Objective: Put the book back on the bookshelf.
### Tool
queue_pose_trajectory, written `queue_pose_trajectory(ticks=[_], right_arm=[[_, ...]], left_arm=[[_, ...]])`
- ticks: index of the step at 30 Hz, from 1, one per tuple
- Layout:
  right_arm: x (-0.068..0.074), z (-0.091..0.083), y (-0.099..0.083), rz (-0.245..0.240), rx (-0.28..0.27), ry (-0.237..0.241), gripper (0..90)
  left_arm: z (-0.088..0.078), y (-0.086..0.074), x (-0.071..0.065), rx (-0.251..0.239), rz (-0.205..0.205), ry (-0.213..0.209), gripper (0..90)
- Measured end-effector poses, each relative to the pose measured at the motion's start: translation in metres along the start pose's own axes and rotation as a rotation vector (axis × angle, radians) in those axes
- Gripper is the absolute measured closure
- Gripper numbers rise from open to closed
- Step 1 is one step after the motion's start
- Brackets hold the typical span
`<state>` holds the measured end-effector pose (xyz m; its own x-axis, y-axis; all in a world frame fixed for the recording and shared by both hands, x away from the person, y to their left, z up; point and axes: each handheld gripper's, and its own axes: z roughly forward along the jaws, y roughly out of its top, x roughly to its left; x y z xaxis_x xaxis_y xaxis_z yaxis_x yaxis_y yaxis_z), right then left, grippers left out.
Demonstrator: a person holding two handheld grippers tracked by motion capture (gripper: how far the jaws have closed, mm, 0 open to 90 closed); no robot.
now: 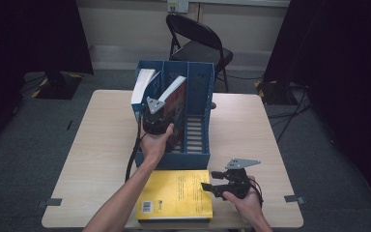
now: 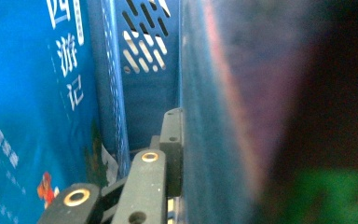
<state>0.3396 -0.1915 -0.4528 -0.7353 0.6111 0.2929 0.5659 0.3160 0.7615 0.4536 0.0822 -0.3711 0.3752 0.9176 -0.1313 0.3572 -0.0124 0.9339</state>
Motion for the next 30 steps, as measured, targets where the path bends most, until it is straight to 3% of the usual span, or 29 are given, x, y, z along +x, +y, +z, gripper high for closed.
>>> queue_pose_trajectory(ticks=[1,9,12,21,27,30], right_arm=[[0.0,0.001,0.0,0.001,0.004,0.001,32.0],[0.001,0.0,-0.001,-0.002,0.003,0.001,32.0],[0.0,-0.001,0.0,0.002,-0.005,-0.003,32.1],[0.003,0.001,0.0,-0.006,0.003,0.001,32.1],[0.002,0.001,0.0,-0.002,-0.001,0.0,31.9],[0.002,0.001,0.0,-0.003,0.003,0.001,31.9]], left_arm=[[-0.001,-0.002,-0.001,-0.004,0.024,-0.013,74.4],[-0.011,-0.013,0.004,-0.026,0.031,-0.035,72.9],[-0.016,-0.015,0.004,-0.02,0.07,-0.044,71.7],[-0.023,-0.016,0.009,-0.008,0.053,-0.095,65.6],[-0.029,-0.014,0.011,0.006,0.101,-0.096,61.7],[-0.031,-0.009,0.015,0.045,0.074,-0.097,56.9]])
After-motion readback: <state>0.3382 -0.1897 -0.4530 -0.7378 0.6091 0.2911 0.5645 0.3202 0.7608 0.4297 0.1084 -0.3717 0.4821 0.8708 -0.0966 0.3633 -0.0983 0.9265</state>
